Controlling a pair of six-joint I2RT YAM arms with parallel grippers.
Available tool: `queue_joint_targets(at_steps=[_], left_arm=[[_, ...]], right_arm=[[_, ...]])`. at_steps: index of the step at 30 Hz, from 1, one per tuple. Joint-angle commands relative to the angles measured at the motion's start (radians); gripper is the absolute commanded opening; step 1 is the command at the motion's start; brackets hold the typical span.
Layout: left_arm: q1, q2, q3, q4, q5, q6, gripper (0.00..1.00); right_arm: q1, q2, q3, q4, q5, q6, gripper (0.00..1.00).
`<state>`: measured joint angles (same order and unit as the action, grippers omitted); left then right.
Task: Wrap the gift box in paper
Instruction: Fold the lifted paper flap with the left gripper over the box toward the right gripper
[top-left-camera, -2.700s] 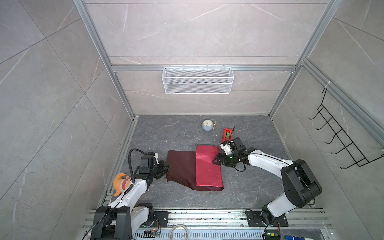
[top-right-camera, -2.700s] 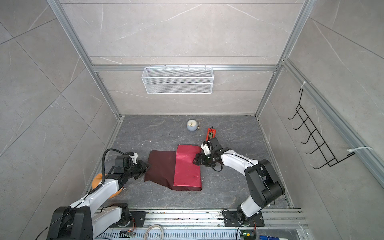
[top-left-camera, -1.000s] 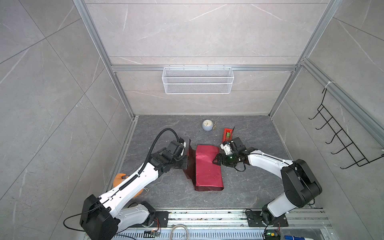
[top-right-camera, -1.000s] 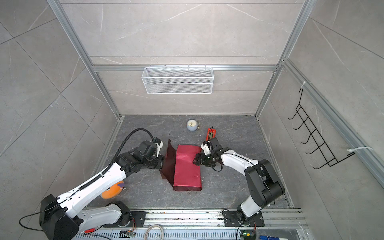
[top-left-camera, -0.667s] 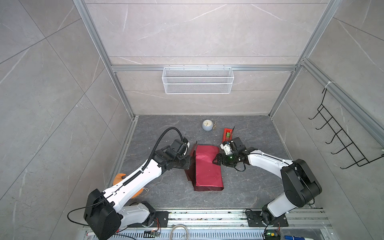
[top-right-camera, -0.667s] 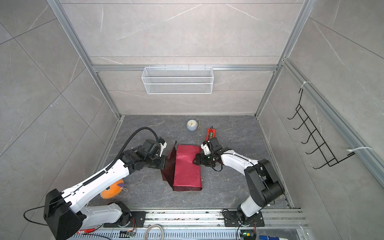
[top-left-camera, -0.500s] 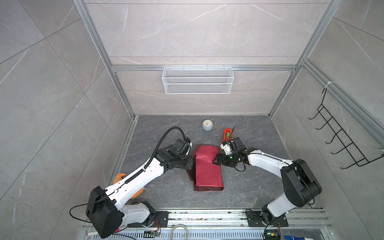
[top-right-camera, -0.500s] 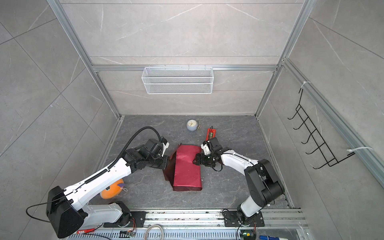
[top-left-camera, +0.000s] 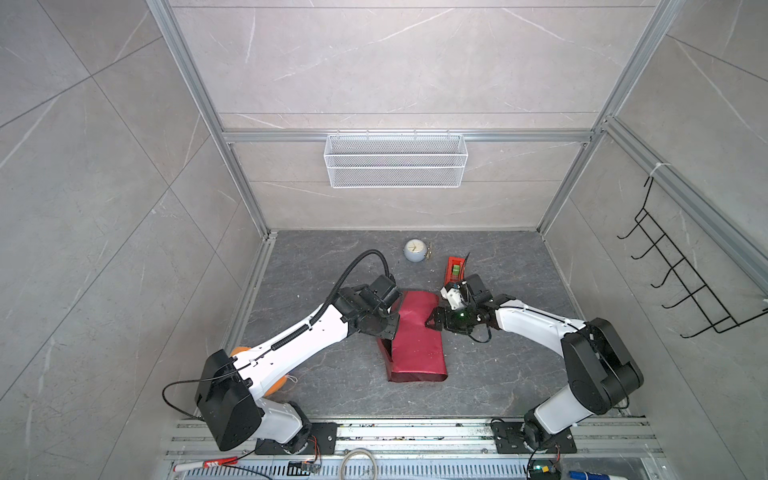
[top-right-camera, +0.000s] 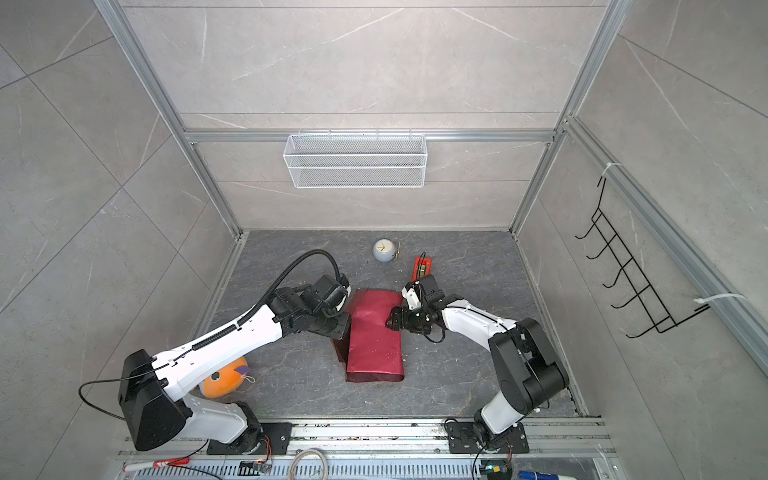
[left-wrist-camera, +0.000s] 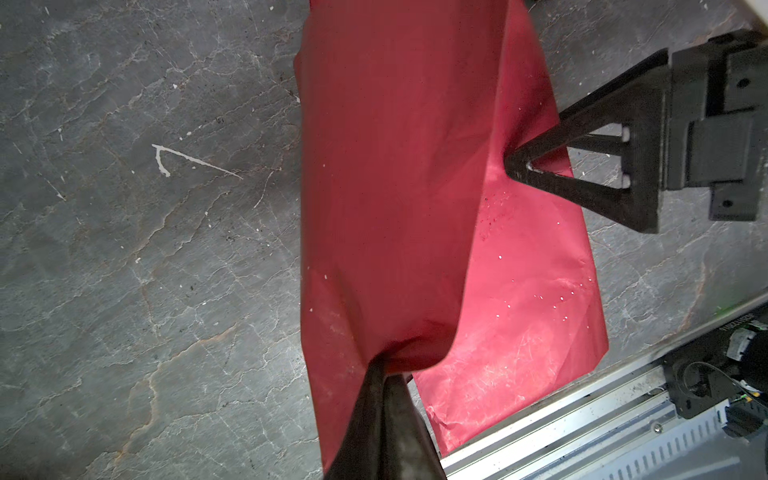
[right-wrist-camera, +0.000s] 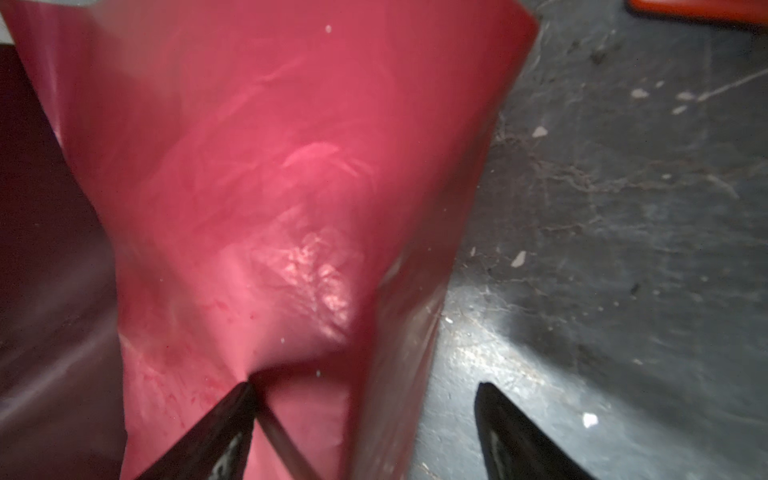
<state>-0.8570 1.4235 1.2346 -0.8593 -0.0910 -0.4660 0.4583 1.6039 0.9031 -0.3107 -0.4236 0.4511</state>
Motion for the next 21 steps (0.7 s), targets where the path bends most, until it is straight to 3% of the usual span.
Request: queue_joint_targets(at_steps=[1,21], left_arm=[[-0.026,0.034,0.047,-0.044,-0.026,-0.017,0.08],[-0.123,0.251,0.185,-0.084,-0.062,-0.091,0.14]], right_arm=[[0.016,0.066,-0.030,-0.092,0.106,-0.019,0.84],[0.020,0.057,-0.030,-0.094,0.106,-0.015,0.84]])
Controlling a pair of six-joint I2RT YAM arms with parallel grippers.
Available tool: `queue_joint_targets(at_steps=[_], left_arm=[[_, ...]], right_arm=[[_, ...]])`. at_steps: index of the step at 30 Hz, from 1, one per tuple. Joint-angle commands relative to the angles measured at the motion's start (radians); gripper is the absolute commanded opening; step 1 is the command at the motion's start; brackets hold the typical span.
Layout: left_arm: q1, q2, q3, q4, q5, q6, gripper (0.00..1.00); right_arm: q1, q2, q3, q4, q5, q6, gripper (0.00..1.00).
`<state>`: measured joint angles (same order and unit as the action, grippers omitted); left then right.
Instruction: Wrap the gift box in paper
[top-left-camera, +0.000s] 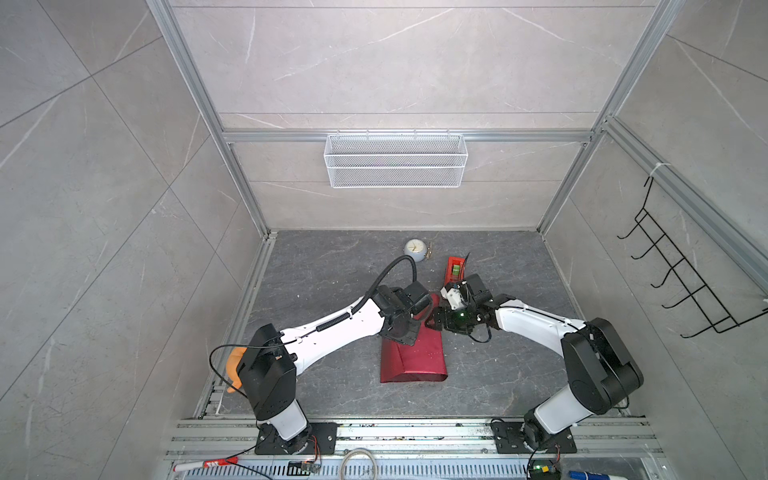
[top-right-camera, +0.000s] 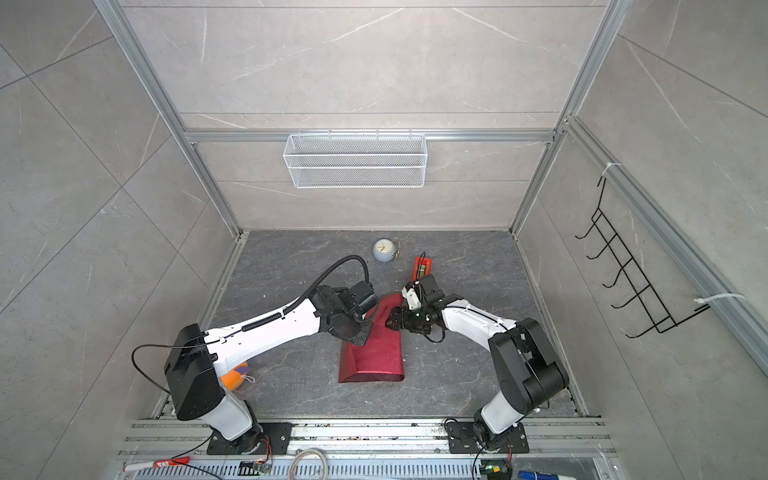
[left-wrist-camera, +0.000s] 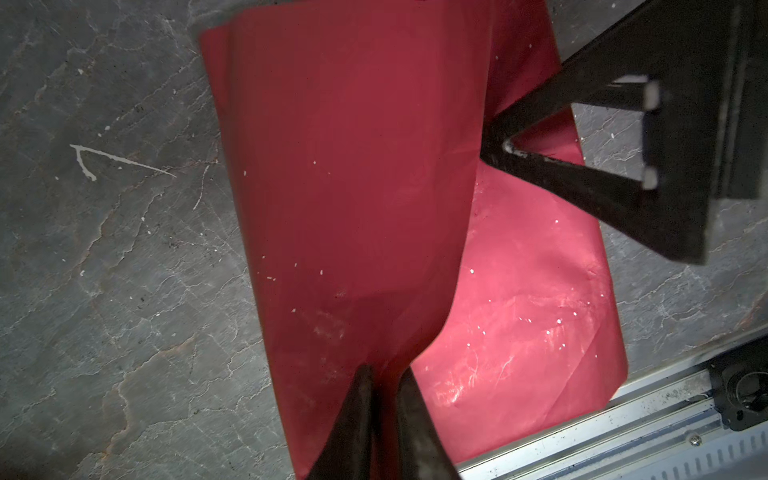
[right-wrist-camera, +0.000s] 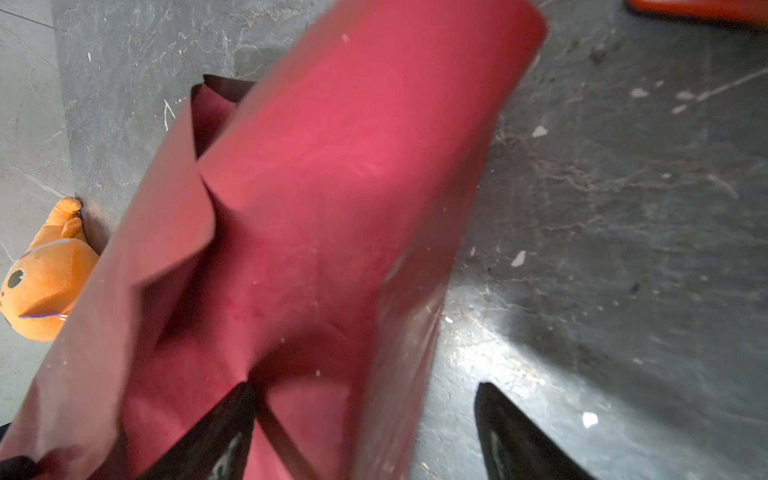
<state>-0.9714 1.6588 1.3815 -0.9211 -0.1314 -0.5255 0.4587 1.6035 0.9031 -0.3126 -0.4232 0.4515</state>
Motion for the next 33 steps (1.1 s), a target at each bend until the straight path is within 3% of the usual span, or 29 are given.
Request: queue_joint_targets(at_steps=[1,33], left_arm=[[-0.011,0.023,0.043,-0.023,-0.026,-0.035,0.14],[-0.022,0.107,0.035,0.209,-0.003,-0.195,0.12]], right_arm=[[0.018,0.058,-0.030,-0.092,0.106,-0.014,0.84],[0.021,0.041,-0.059,-0.067,0.102,0.014,0.84]])
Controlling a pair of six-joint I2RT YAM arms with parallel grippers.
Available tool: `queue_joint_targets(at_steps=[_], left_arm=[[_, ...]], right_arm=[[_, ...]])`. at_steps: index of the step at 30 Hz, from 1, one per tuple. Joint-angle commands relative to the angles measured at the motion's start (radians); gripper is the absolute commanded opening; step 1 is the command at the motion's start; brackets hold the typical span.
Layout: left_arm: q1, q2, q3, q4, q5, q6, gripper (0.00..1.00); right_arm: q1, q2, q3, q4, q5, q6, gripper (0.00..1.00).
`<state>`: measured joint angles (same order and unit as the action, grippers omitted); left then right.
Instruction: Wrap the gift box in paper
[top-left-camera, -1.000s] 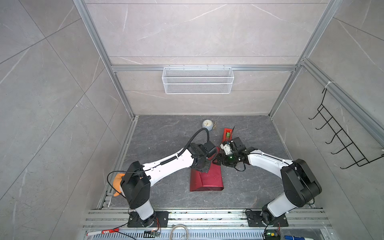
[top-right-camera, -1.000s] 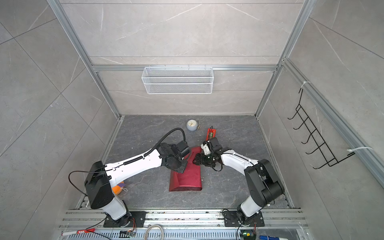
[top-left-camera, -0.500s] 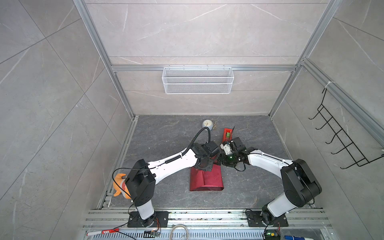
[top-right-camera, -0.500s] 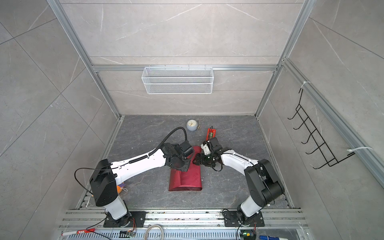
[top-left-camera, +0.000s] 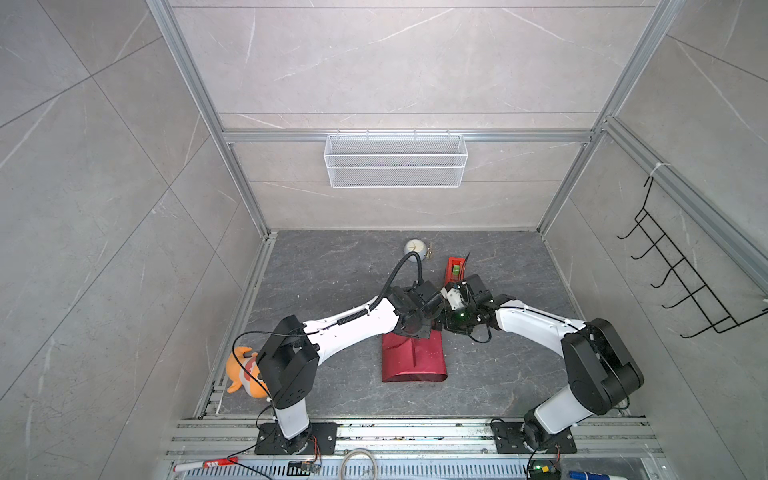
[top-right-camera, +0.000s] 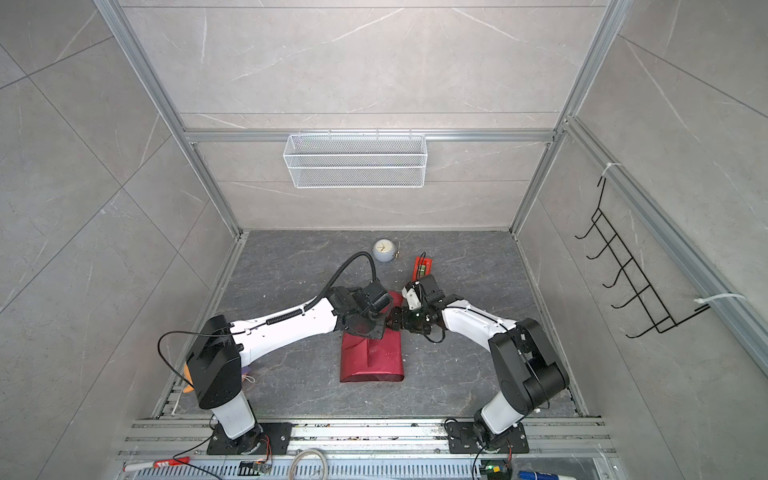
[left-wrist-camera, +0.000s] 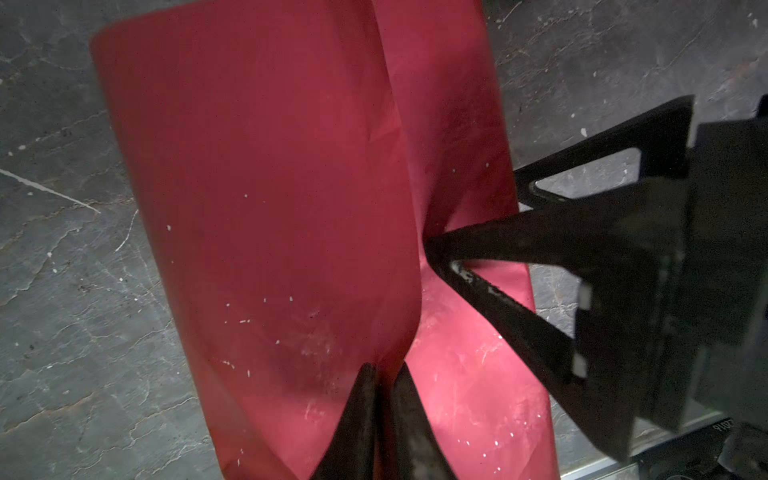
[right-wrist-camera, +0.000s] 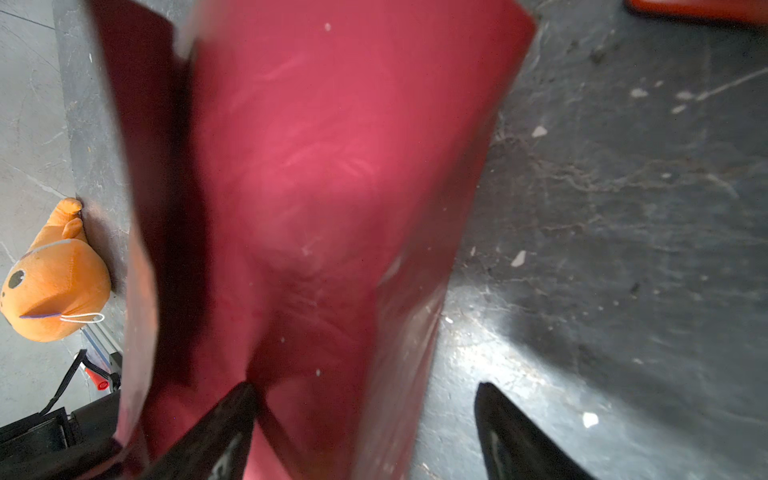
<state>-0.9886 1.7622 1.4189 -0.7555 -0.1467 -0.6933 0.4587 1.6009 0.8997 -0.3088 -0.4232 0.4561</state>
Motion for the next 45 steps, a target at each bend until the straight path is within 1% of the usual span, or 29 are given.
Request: queue_joint_targets(at_steps=[1,9,16,24,29,32,36,45], left_arm=[[-0.004,0.005,-0.007,0.053,0.013,-0.031,0.12],[-0.001,0.005,-0.062,0.138,0.018,-0.066,0.10],[0.014,-0.003,-0.126,0.225,0.050,-0.090,0.08],[0.016,-0.024,-0.204,0.239,0.051,-0.108,0.07],[0.016,-0.046,-0.257,0.254,0.044,-0.127,0.06],[0.016,-0.049,-0.267,0.255,0.039,-0.127,0.06],[0.016,-0.056,-0.278,0.263,0.035,-0.127,0.06],[0.016,-0.059,-0.256,0.260,0.034,-0.114,0.06]], right_arm=[[0.022,0.042,-0.057,-0.071,0.103,0.011,0.84],[0.022,0.040,-0.057,-0.070,0.102,0.015,0.84],[0.021,0.037,-0.062,-0.068,0.102,0.017,0.84],[0.021,0.029,-0.036,-0.085,0.098,0.009,0.84],[0.000,-0.019,-0.008,-0.116,0.067,0.006,0.85],[-0.012,-0.055,-0.002,-0.137,0.039,0.005,0.86],[-0.025,-0.079,-0.028,-0.153,0.039,-0.004,0.86],[-0.035,-0.040,-0.082,-0.114,0.042,-0.006,0.85]])
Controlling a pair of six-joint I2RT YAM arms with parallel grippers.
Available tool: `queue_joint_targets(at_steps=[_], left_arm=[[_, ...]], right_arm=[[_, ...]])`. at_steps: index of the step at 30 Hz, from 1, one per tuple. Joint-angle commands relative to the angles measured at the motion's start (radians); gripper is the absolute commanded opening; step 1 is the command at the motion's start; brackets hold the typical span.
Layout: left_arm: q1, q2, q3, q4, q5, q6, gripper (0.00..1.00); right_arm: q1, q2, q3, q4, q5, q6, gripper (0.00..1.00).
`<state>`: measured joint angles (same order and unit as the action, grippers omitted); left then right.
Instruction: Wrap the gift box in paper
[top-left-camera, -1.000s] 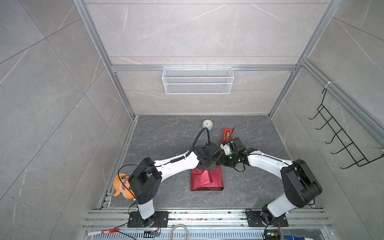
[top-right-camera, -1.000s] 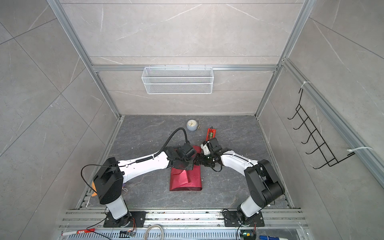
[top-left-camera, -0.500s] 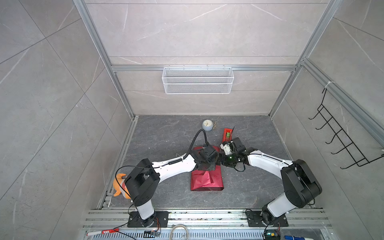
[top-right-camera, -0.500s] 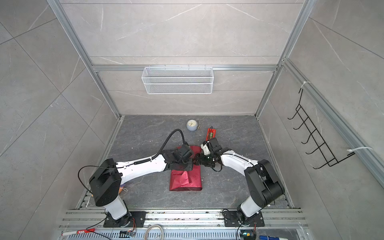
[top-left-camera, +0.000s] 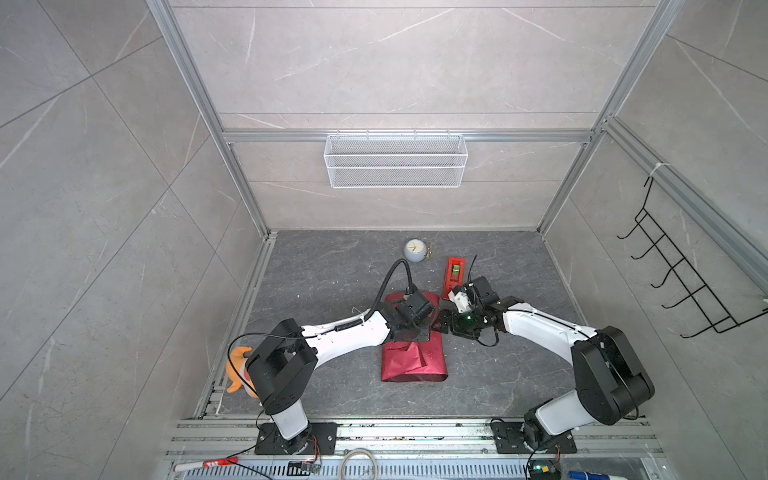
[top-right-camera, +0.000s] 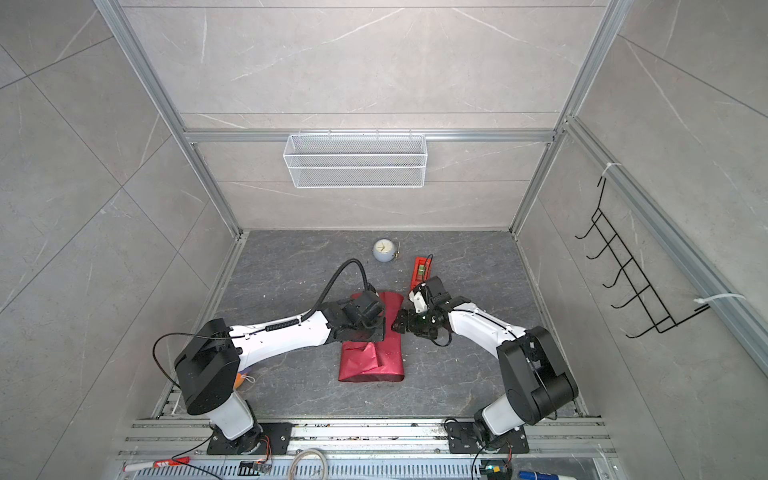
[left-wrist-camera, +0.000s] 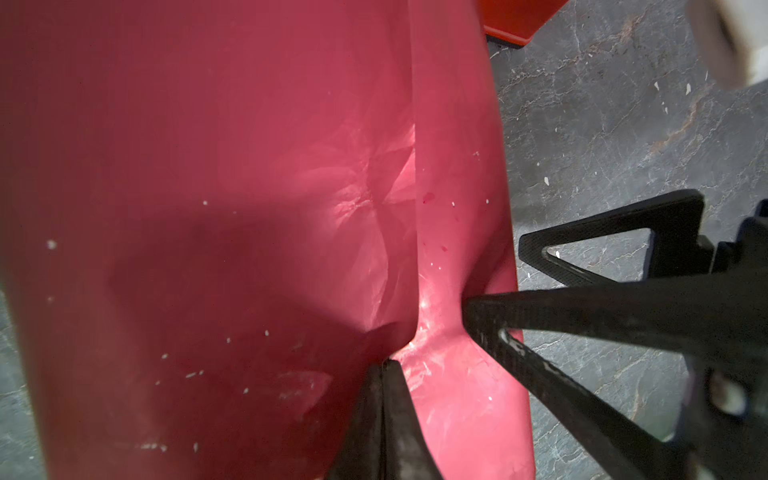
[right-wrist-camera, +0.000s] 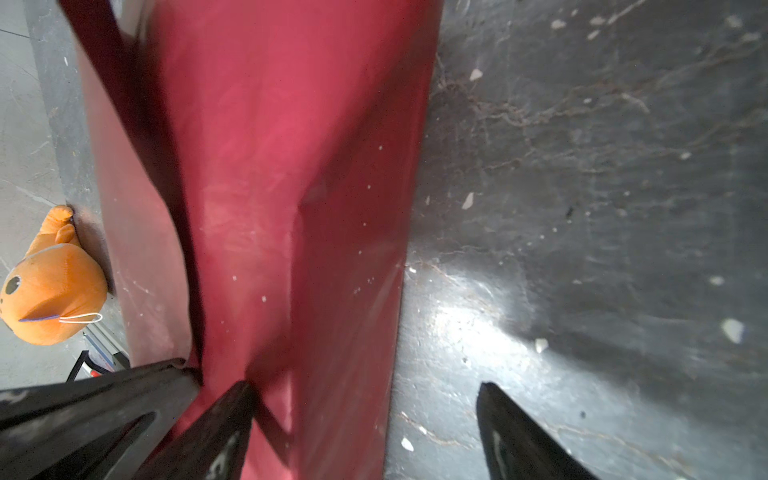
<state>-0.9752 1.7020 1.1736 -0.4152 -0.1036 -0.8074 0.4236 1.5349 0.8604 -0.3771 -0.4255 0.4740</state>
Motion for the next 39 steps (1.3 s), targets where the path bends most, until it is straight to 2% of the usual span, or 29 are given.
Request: queue_joint_targets(at_steps=[1,8,16,26,32,39], left_arm=[[0.003,-0.001,-0.003,-0.076,-0.006,0.002,0.05],[0.003,0.019,0.062,-0.002,0.069,0.006,0.05],[0.007,0.044,0.111,0.023,0.077,-0.005,0.04],[0.012,0.060,0.018,0.078,0.070,-0.047,0.02],[0.012,0.032,-0.056,0.091,0.053,-0.065,0.01],[0.012,0.016,-0.066,0.089,0.039,-0.059,0.01]], right_arm=[[0.000,0.027,-0.049,-0.045,0.050,-0.024,0.85],[0.000,0.028,-0.074,-0.033,0.062,-0.021,0.85],[0.000,0.031,-0.085,-0.020,0.059,-0.013,0.84],[0.000,0.019,-0.064,-0.033,0.054,-0.011,0.84],[-0.008,-0.035,-0.011,-0.067,0.010,-0.005,0.85],[-0.037,-0.051,-0.001,-0.084,-0.019,-0.015,0.86]])
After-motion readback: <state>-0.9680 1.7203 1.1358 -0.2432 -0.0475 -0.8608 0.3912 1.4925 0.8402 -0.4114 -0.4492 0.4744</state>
